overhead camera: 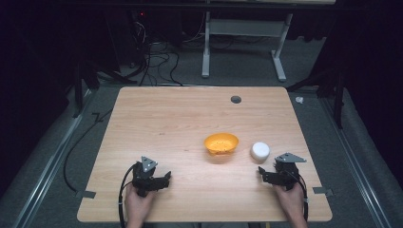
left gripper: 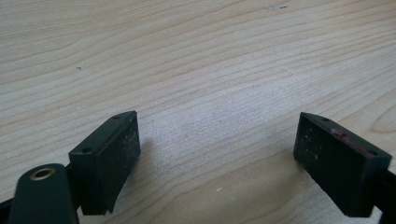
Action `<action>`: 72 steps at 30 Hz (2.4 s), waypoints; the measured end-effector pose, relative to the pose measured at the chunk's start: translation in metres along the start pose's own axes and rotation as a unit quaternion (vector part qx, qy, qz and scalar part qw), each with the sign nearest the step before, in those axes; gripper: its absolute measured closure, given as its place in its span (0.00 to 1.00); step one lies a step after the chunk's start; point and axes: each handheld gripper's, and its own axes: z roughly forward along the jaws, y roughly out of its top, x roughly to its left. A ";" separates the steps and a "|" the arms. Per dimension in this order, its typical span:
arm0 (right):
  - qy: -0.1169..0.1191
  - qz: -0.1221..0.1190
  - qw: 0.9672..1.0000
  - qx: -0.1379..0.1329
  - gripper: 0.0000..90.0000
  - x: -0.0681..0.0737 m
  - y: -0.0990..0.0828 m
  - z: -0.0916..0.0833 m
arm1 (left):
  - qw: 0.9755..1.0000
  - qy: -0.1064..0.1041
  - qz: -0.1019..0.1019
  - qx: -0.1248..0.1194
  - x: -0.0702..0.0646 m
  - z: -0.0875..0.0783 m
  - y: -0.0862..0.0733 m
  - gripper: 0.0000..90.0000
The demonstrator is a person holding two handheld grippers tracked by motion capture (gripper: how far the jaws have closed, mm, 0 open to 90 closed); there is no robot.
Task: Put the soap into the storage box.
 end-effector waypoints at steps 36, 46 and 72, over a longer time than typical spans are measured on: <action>-0.005 0.007 1.000 0.001 0.23 0.002 0.002 0.001 | 1.000 0.000 0.001 -0.001 0.000 0.000 0.000 0.17; -0.007 0.017 1.000 -0.021 0.24 0.003 0.009 -0.010 | 1.000 -0.001 0.001 0.000 0.000 0.000 0.000 0.17; -0.014 0.026 0.999 -0.031 0.18 0.006 0.039 0.006 | 1.000 -0.001 0.002 0.000 0.000 0.000 0.000 0.17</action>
